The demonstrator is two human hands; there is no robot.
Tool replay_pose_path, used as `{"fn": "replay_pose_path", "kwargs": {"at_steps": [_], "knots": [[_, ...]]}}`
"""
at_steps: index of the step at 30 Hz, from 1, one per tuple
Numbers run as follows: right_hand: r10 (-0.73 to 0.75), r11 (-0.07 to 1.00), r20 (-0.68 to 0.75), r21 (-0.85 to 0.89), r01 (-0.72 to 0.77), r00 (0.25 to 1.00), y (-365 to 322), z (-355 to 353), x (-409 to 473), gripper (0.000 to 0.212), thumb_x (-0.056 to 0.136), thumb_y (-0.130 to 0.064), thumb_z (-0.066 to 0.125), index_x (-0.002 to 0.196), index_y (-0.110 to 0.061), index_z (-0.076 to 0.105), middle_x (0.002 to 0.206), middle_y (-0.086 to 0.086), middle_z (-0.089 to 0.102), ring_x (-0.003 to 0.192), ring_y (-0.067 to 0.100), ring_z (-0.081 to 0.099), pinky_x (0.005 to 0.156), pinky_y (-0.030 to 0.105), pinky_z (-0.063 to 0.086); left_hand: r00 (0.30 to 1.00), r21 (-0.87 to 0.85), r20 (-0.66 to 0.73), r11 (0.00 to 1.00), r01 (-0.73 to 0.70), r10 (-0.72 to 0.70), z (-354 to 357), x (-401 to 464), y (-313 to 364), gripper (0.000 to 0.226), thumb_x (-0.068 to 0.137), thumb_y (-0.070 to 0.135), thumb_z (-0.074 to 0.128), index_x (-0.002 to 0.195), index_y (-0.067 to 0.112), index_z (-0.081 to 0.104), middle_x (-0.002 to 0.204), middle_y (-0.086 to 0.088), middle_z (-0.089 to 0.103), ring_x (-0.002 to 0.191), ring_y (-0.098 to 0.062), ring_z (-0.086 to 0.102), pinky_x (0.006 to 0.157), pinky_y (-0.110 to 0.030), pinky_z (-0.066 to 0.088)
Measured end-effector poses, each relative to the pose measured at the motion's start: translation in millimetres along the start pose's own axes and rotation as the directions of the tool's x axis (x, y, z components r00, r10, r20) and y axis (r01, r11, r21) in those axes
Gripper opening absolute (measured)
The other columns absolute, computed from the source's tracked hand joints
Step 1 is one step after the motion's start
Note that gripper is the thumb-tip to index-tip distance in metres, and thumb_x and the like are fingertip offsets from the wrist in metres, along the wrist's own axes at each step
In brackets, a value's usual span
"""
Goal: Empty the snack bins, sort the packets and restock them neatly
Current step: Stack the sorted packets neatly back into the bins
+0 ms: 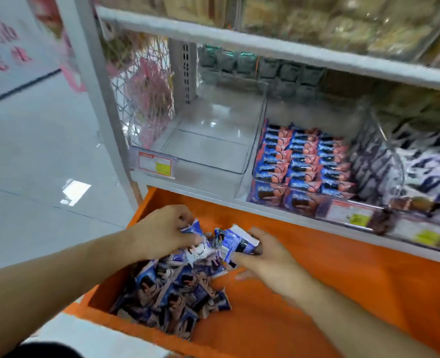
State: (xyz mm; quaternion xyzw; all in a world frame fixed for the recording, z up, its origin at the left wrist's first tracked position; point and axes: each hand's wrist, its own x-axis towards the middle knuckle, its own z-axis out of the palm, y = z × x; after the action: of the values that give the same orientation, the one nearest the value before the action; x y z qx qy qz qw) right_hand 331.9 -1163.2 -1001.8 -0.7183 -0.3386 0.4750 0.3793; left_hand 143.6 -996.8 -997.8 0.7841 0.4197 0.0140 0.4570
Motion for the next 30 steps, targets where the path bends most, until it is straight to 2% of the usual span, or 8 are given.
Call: {"fn": "replay_pose_path", "kwargs": {"at_steps": [4,8,12,15,17,19,23,30], "knots": [[-0.197,0.978,-0.032,-0.068,0.195,0.98,-50,-32,-57,0.027,0.093,-0.008,0.078,0.111,-0.018,0.06,0.096,0.0,0.078,0.08,0.021,0.073,0.066,0.036,0.06,0.996,-0.256,-0.05,0.963,-0.083,0.072,-9,-60,66,0.023,0.091,0.029,0.08,0.1,0.01,0.07,0.087,0.006,0.072,0.078,-0.012,0.074,0.057,-0.025,0.06],[-0.464,0.883,-0.179,-0.177,0.436,0.868,-87,-56,-107,0.033,0.087,-0.008,0.084,0.098,-0.031,0.063,0.097,-0.011,0.07,0.086,0.01,0.065,0.069,0.025,0.052,0.993,-0.522,-0.117,0.849,-0.08,0.022,-11,-112,121,0.028,0.092,0.028,0.078,0.097,0.001,0.075,0.093,-0.015,0.076,0.074,-0.025,0.075,0.071,-0.039,0.064],[-0.637,0.759,-0.253,-0.375,0.533,0.728,-101,-64,-146,0.038,0.083,-0.006,0.081,0.102,-0.034,0.065,0.106,-0.013,0.063,0.077,0.012,0.057,0.069,0.027,0.053,0.986,-0.669,-0.169,0.734,-0.117,0.003,-2,-155,166,0.018,0.095,0.024,0.073,0.099,0.006,0.076,0.091,-0.005,0.08,0.084,-0.037,0.077,0.086,-0.054,0.062],[-0.757,0.633,-0.257,-0.514,0.579,0.6,-108,-61,-154,0.043,0.079,-0.003,0.079,0.101,-0.036,0.063,0.114,-0.018,0.056,0.098,0.005,0.058,0.079,0.011,0.044,0.989,-0.766,-0.144,0.636,-0.092,-0.03,5,-166,185,0.012,0.098,0.017,0.068,0.088,0.014,0.063,0.069,0.01,0.077,0.089,-0.04,0.077,0.091,-0.057,0.058],[-0.795,0.583,-0.254,-0.572,0.577,0.551,-109,-64,-157,0.044,0.079,0.001,0.078,0.103,-0.032,0.062,0.117,-0.016,0.053,0.112,-0.001,0.054,0.089,0.006,0.038,0.992,-0.818,-0.12,0.569,-0.082,-0.029,7,-163,192,0.007,0.099,0.015,0.066,0.098,0.008,0.065,0.085,-0.003,0.081,0.091,-0.044,0.076,0.085,-0.056,0.061],[-0.818,0.542,-0.243,-0.629,0.557,0.521,-105,-68,-152,0.044,0.08,0.003,0.078,0.106,-0.028,0.062,0.12,-0.014,0.051,0.117,-0.001,0.052,0.093,0.003,0.036,0.994,-0.855,-0.104,0.512,-0.084,-0.012,8,-156,193,0.026,0.097,0.018,0.069,0.118,0.002,0.065,0.11,-0.014,0.077,0.093,-0.047,0.075,0.081,-0.053,0.064],[-0.828,0.512,-0.227,-0.68,0.526,0.512,-97,-76,-138,0.045,0.084,-0.002,0.081,0.115,-0.031,0.063,0.125,-0.015,0.05,0.121,0.003,0.053,0.1,0.007,0.037,0.996,-0.793,-0.061,0.603,-0.089,0.067,12,-139,191,0.039,0.088,0.024,0.078,0.118,0.002,0.066,0.098,-0.006,0.08,0.103,-0.035,0.075,0.099,-0.048,0.057],[-0.729,0.675,-0.254,-0.421,0.606,0.635,-97,-68,-130,0.039,0.092,-0.002,0.073,0.113,-0.034,0.072,0.127,-0.02,0.056,0.122,0.007,0.059,0.096,0.014,0.049,0.987,-0.666,-0.127,0.729,-0.16,0.101,10,-115,165,0.038,0.085,0.015,0.082,0.121,0.012,0.071,0.113,-0.006,0.078,0.104,-0.023,0.076,0.097,-0.044,0.058]]}}
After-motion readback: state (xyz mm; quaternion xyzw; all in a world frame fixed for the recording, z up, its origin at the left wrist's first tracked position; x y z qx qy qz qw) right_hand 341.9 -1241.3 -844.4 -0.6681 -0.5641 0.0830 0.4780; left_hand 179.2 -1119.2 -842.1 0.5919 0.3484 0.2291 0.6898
